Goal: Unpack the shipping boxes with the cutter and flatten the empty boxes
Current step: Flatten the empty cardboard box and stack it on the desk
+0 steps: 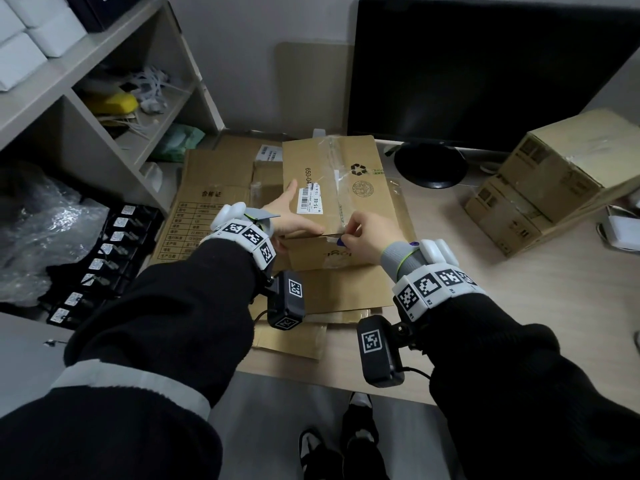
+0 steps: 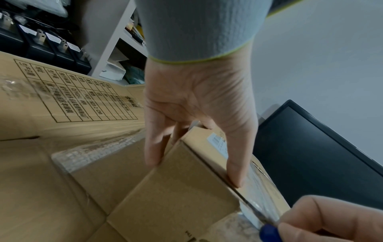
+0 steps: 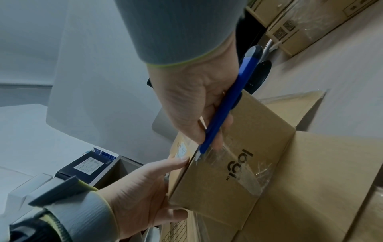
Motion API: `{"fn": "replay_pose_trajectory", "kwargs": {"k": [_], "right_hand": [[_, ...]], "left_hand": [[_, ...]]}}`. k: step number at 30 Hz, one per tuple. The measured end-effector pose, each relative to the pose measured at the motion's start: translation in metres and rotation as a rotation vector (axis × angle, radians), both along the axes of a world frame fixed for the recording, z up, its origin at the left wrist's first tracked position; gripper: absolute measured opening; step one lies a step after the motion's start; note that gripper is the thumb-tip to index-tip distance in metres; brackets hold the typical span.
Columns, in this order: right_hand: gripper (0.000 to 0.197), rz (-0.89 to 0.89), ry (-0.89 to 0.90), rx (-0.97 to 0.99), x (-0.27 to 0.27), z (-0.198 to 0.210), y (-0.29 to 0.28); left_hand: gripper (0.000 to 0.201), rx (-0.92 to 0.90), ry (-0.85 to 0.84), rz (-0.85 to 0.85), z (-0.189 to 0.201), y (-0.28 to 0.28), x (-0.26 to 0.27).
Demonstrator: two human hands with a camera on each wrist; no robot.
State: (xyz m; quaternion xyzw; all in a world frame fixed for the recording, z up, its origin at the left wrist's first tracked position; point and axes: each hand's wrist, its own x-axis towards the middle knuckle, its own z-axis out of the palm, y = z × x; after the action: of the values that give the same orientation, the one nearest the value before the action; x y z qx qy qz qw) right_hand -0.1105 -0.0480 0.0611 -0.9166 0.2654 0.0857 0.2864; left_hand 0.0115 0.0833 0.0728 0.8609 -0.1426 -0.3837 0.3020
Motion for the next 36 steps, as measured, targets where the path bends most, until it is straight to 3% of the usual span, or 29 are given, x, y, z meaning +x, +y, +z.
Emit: {"fn": "replay_pose_trajectory", "kwargs": {"k": [17,36], "right_hand": [[0.002,0.021,0.019,0.051,-0.014,0.001,-0.001],[0.003,-0.079,-0.008,0.159,-0.015,-0.005,0.000]], "left_hand": [[0.117,0.000,0.015,0.051,0.000,-0.001,-0.020],[0.117,-0.011,0.010,0.048,-0.003,0.001,-0.020]]}}
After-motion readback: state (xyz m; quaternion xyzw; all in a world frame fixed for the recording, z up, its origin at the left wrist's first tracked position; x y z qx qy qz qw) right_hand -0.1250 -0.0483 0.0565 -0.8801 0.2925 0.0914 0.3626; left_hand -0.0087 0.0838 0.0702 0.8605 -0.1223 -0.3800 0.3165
